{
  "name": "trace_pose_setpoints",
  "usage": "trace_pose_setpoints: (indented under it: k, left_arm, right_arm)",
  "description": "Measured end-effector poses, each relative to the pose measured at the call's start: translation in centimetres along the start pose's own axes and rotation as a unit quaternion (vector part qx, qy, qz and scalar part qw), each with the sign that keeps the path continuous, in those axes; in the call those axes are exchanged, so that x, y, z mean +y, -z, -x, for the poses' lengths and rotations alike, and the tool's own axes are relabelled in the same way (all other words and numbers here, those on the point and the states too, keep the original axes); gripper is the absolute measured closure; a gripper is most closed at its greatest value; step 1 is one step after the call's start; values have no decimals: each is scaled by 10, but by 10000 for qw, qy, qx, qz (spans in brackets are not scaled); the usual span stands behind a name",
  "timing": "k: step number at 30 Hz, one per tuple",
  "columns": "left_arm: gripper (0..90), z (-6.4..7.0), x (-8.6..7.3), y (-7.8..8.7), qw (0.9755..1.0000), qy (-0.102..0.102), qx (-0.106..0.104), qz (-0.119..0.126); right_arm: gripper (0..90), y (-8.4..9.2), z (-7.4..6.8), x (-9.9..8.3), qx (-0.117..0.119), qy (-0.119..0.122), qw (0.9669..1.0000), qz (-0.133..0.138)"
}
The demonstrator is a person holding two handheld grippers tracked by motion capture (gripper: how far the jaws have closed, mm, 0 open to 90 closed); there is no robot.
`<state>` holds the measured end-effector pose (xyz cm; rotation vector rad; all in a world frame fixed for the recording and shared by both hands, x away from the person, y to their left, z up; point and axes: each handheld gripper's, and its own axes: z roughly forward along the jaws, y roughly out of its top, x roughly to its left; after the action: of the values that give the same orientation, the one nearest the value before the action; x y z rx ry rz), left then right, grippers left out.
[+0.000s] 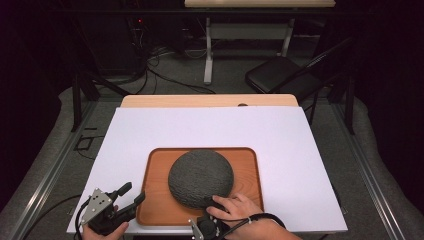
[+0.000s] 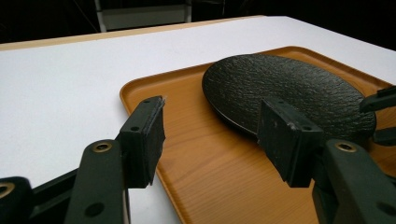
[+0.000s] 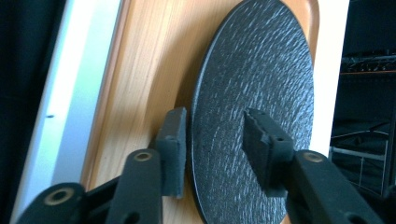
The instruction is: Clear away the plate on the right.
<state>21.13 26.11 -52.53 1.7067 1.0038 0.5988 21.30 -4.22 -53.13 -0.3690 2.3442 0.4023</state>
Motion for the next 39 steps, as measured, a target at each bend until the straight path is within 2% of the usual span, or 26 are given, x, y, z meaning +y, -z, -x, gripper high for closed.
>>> trace_pose_setpoints:
  k: [4,6,15,20,21,24,26,27,28,30,32,33,34,39]
  left_arm:
    - [410,0,0,0,10000,-1,17,-14]
    - [409,0,0,0,10000,1,5,-16]
    - [409,0,0,-1,10000,9,8,-18]
    - [409,0,0,0,10000,6,6,-19]
    - [409,0,0,0,10000,14,16,-23]
    - [409,0,0,0,10000,15,17,-28]
    - [409,0,0,-1,10000,9,3,-24]
    - [409,0,0,-1,10000,9,3,-24]
    - [409,0,0,-1,10000,8,0,-25]
    - [407,0,0,-1,10000,10,18,-28]
    - [404,1,0,-1,10000,17,25,-30]
    - [402,1,0,-1,10000,18,31,-33]
    - [402,1,0,-2,10000,18,32,-38]
    - [400,1,0,-2,10000,13,44,-36]
  right_arm:
    - [531,5,2,-1,-60,-23,10000,46]
    - [490,11,4,-2,-155,56,9998,114]
    - [468,24,8,-6,-350,26,9992,185]
    - [463,28,10,-14,-475,-269,9981,298]
    - [463,28,10,-14,-475,-269,9981,298]
    - [460,34,10,-26,-583,-873,9937,391]
    - [456,37,13,-34,-644,-1137,9904,452]
    - [456,37,13,-34,-644,-1137,9904,452]
    - [454,42,14,-44,-713,-1546,9840,518]
    - [453,46,16,-53,-761,-1995,9752,578]
    - [446,51,16,-63,-834,-2430,9642,653]
    - [440,53,17,-69,-831,-2574,9604,667]
    - [434,56,17,-73,-843,-2760,9550,682]
    - [413,67,17,-96,-928,-3314,9357,775]
